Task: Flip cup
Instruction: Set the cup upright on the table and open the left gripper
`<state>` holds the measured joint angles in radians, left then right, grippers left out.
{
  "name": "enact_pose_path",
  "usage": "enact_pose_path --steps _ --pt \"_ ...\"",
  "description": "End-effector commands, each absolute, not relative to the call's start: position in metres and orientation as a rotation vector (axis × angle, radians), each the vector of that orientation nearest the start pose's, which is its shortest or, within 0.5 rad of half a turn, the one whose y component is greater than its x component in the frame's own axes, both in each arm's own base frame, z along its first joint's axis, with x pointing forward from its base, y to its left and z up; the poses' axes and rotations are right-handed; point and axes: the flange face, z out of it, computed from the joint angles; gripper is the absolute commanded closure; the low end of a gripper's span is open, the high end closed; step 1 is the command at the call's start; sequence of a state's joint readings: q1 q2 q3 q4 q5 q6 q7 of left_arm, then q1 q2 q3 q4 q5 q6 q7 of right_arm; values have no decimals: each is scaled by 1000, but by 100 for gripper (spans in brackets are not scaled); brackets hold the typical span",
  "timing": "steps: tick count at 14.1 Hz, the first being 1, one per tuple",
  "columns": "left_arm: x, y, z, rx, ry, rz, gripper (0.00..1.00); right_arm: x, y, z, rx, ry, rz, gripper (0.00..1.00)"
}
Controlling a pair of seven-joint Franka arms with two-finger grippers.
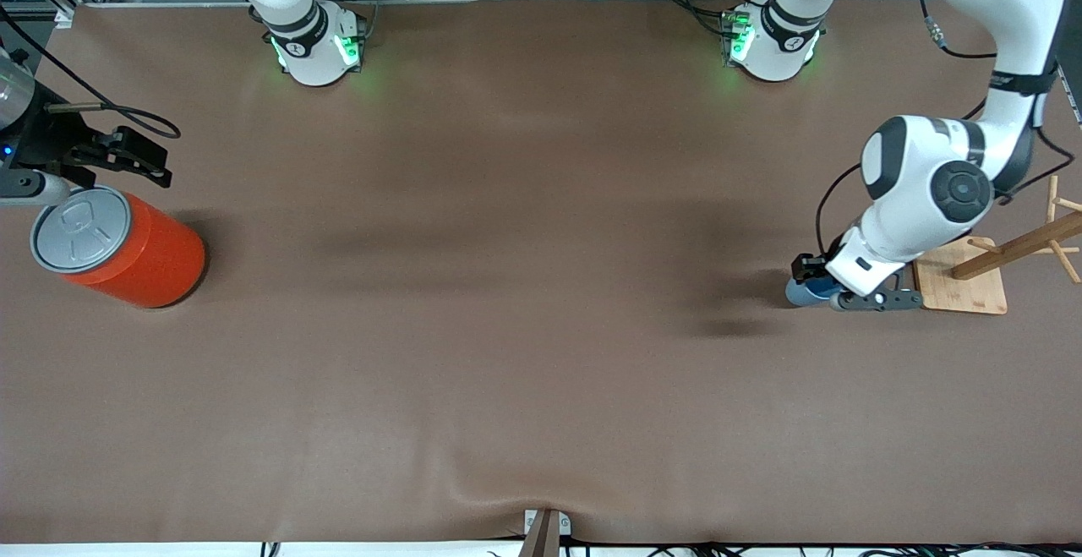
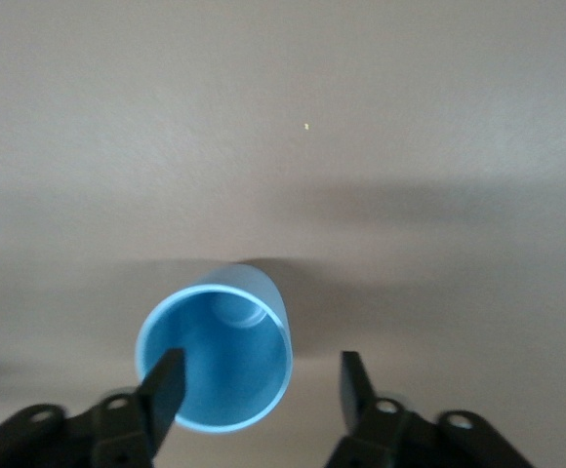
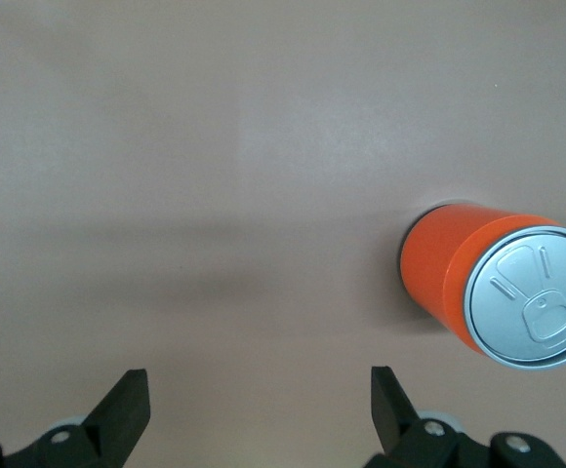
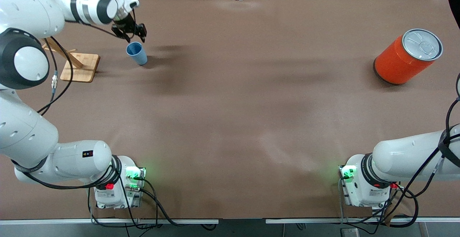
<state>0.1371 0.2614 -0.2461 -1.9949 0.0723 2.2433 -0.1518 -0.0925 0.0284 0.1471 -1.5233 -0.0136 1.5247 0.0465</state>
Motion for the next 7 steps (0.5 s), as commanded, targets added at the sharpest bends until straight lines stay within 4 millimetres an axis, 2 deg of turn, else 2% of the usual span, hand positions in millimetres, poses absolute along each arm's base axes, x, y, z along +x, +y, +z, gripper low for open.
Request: enact_pose_path --steps 1,4,6,7 --pt "617 -54 413 -3115 16 16 0 559 27 632 -3158 1 13 0" --pt "637 -48 498 -3124 107 -85 0 560 32 631 -3158 -13 10 0" --pt "629 -48 537 -3120 101 -44 0 560 45 631 -3157 -52 0 0" --pt "624 -45 548 -3113 75 -36 0 559 51 631 -3156 -67 -2 0"
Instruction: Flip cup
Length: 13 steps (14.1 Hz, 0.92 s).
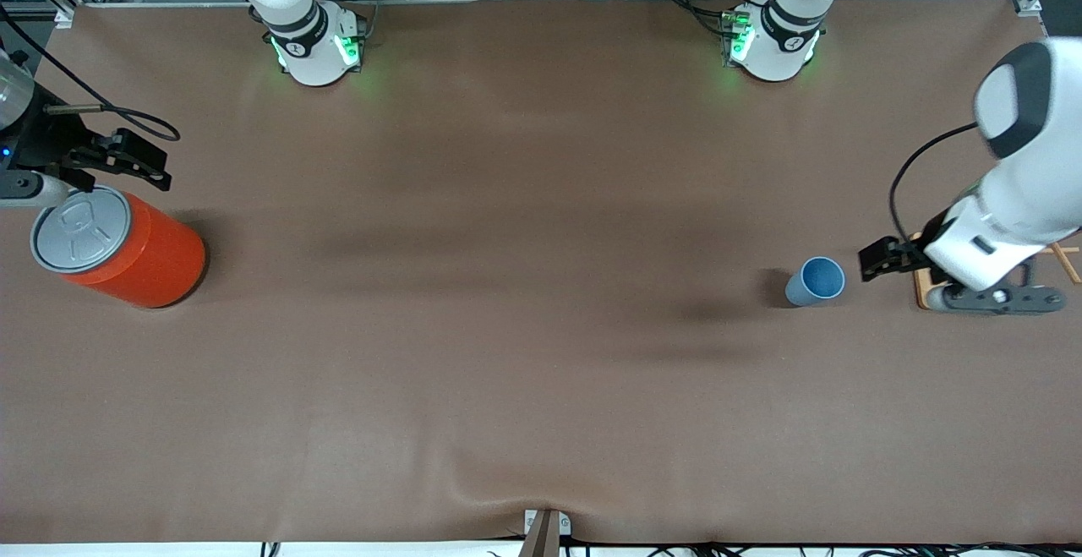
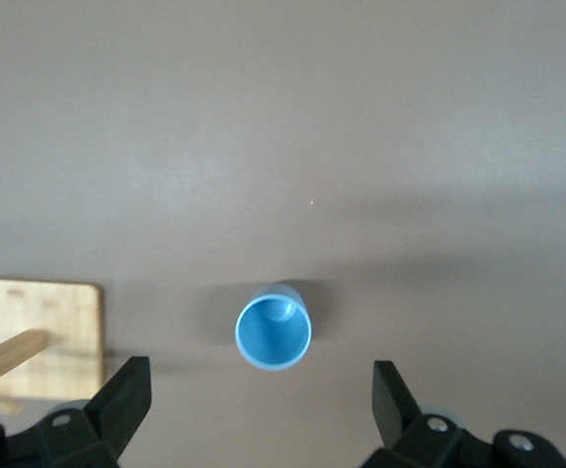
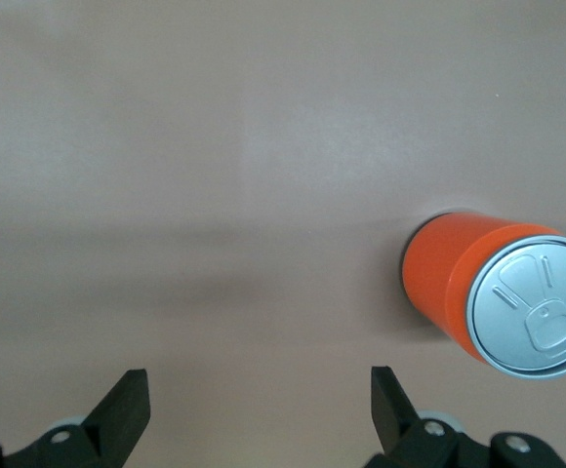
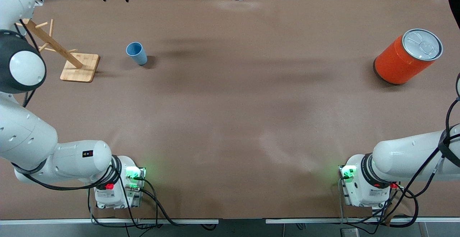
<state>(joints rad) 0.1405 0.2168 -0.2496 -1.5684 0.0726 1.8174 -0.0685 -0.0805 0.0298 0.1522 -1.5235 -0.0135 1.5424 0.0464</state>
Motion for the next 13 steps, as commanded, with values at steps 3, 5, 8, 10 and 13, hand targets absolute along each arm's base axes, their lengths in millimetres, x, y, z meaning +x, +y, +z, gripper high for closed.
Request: enact_pose_path --steps 3,5,8,10,13 --pt "596 -43 596 -3090 101 -73 0 560 54 629 -3142 -70 2 0" --pt "584 -47 620 -3082 122 -123 0 562 58 627 -3106 -70 6 0" --pt "562 -48 653 -3099 139 -198 0 563 57 625 -3104 -60 4 0" --pt "548 -40 661 -3105 123 -145 0 562 55 625 -3107 -39 16 0" --pt "515 -44 656 -3116 124 -106 0 562 46 623 -3108 -10 30 0"
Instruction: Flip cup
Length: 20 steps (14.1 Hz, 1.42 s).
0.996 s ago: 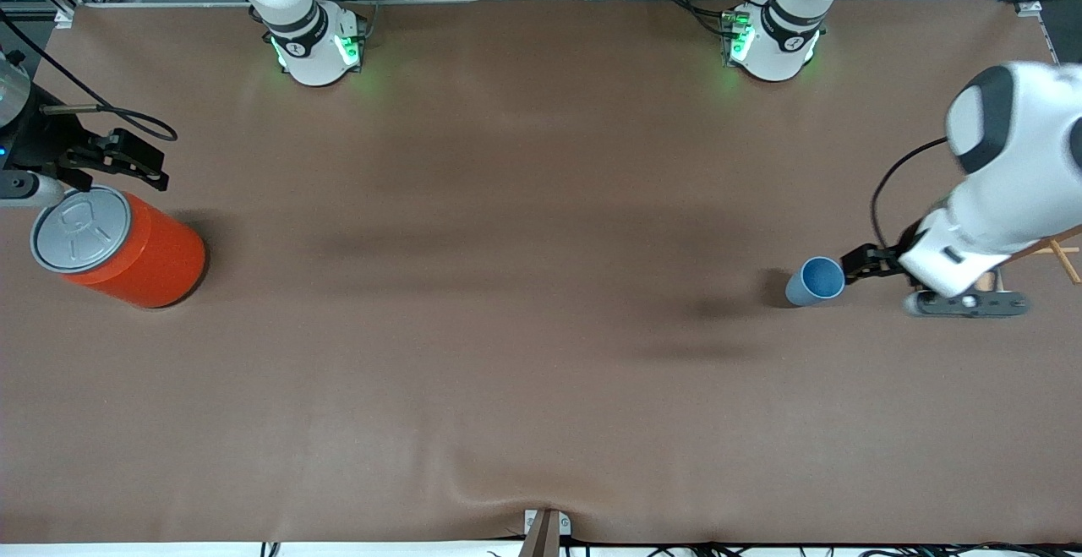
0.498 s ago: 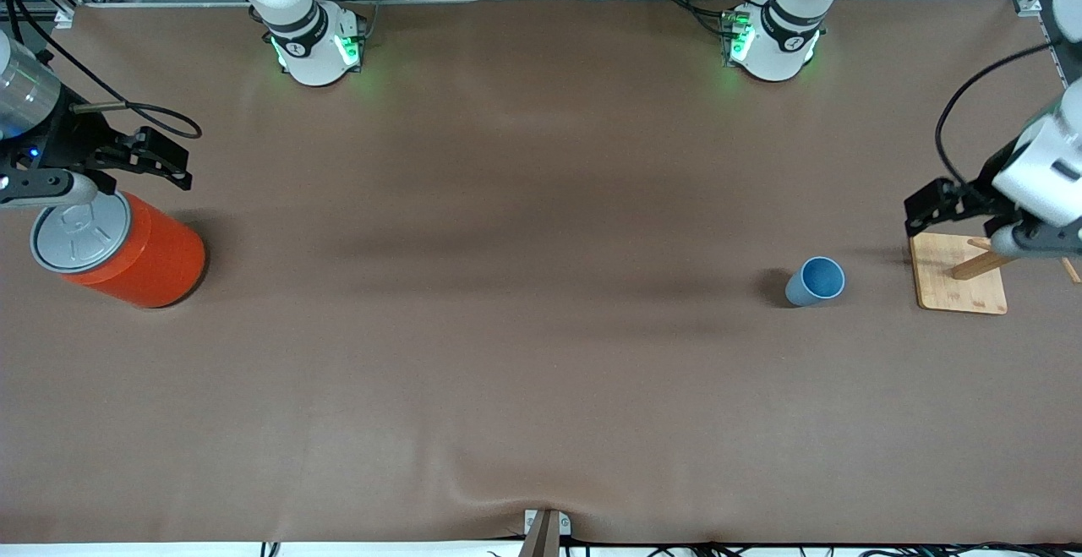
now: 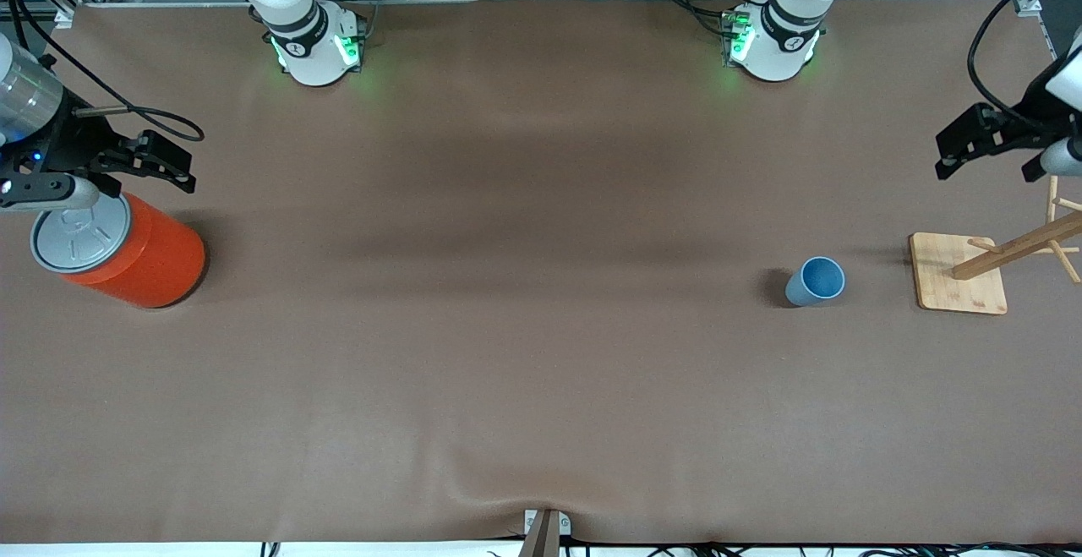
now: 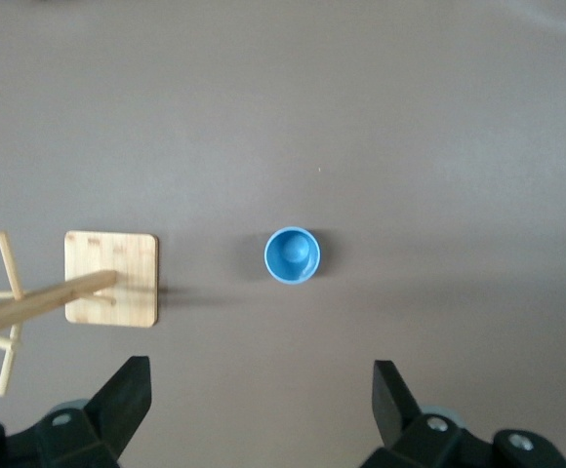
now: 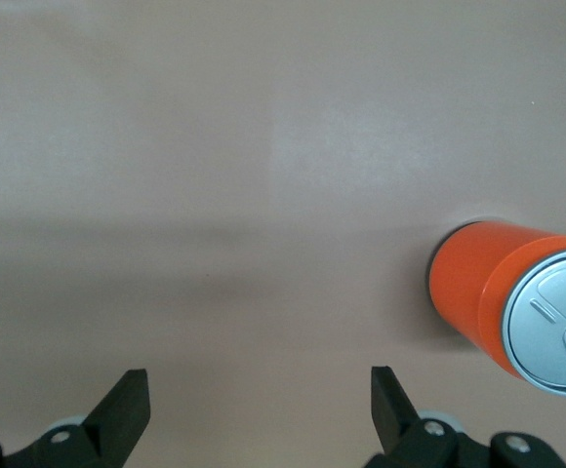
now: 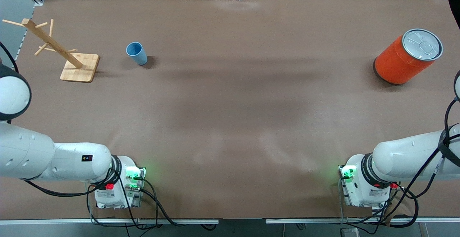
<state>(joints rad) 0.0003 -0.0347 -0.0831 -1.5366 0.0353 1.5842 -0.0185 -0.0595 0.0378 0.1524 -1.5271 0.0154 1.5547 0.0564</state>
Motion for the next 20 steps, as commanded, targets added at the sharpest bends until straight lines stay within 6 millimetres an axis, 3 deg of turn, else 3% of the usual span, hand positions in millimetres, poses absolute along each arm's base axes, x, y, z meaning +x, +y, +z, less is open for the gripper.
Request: enact_pose_path --steps 1,4,8,16,20 --pt "506 -45 653 -3132 122 -108 0 561 45 622 -3109 -8 51 0" --pt "495 -48 659 -3135 136 -96 0 560 45 622 -3109 20 59 0" --pt "502 -48 650 -3157 133 -47 0 560 47 623 -3107 65 55 0" --pt "505 -44 651 -3144 132 -52 0 560 52 622 -3108 51 60 0" --pt "514 -35 655 -3117 241 -47 0 560 55 622 -3108 42 60 0"
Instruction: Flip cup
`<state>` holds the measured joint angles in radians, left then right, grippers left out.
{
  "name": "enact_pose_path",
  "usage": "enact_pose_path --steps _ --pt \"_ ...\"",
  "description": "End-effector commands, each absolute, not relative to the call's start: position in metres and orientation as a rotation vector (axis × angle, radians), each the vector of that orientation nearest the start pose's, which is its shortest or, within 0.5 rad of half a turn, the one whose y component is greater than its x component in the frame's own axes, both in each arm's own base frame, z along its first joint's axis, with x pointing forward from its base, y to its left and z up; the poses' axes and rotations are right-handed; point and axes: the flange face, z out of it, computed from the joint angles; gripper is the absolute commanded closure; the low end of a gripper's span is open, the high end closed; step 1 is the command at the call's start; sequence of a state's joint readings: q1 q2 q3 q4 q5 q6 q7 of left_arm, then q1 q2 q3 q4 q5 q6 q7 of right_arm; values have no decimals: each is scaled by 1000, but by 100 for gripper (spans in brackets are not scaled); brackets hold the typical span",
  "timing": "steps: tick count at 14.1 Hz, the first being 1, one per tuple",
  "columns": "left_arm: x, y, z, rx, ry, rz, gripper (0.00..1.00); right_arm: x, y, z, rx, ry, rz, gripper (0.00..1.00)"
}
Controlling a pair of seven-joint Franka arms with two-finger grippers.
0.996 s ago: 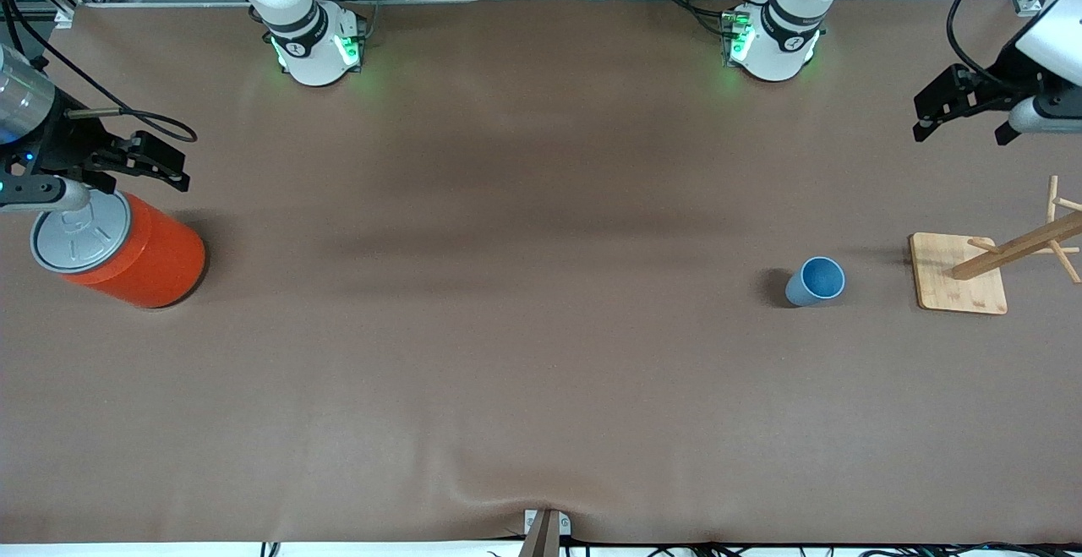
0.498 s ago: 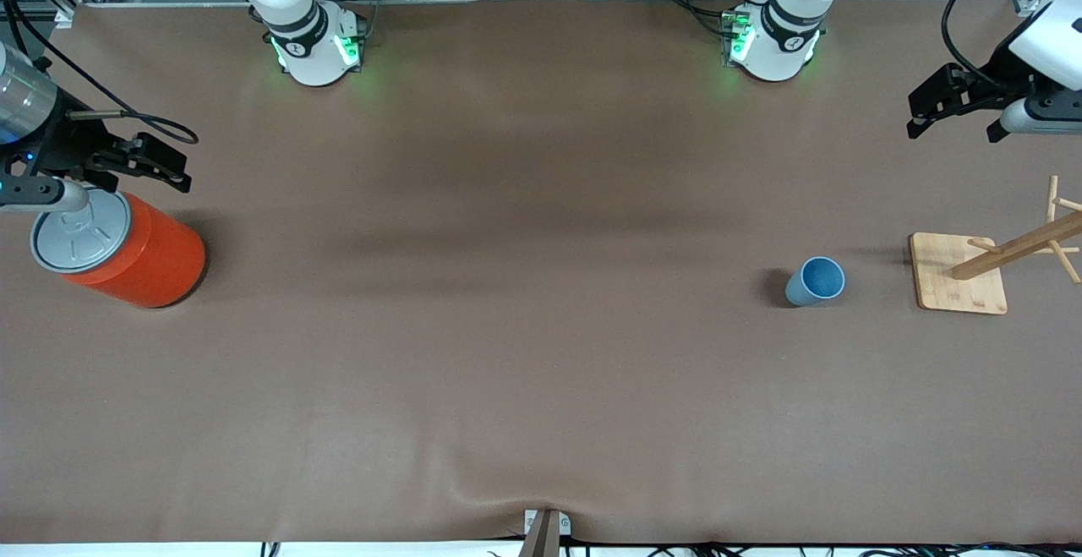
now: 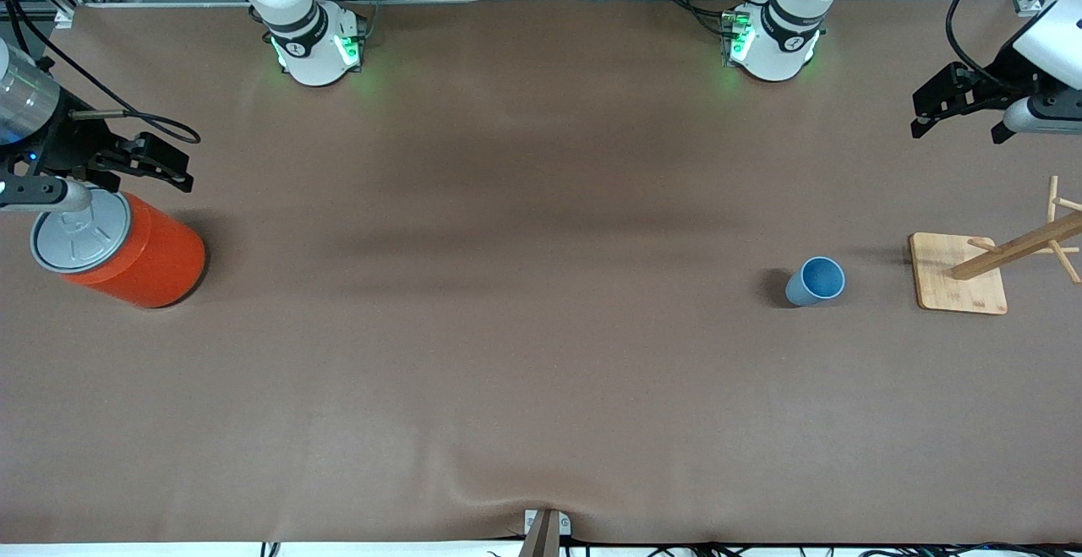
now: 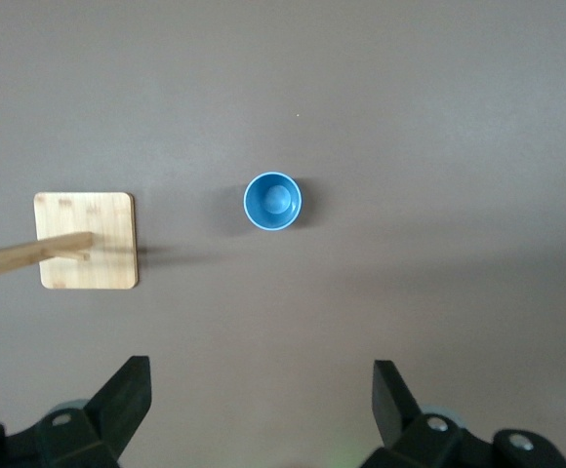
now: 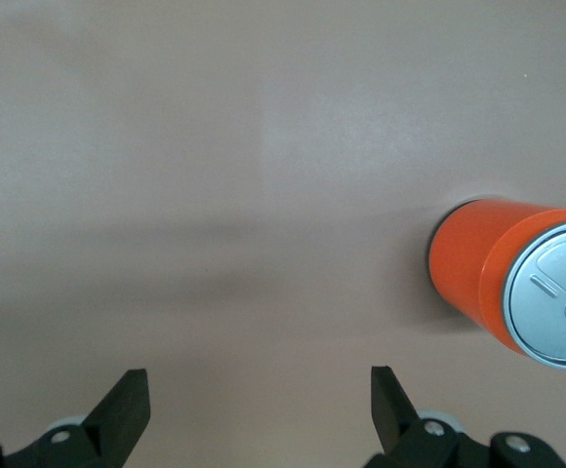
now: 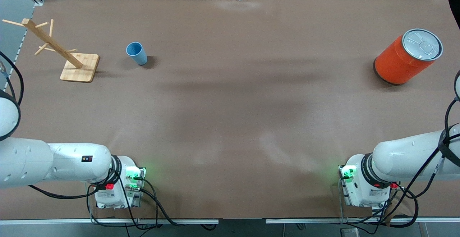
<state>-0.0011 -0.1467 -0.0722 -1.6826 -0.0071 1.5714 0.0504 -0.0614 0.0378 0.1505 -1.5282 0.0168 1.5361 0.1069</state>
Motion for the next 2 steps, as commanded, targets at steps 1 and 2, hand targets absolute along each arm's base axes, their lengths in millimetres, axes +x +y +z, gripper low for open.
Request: enact_pose_path --steps 1,2 --pt "512 -33 656 -3118 236 -33 0 559 60 622 -3108 27 60 0" --pt "512 -33 654 -3117 236 -26 0 559 63 622 -3108 18 60 0"
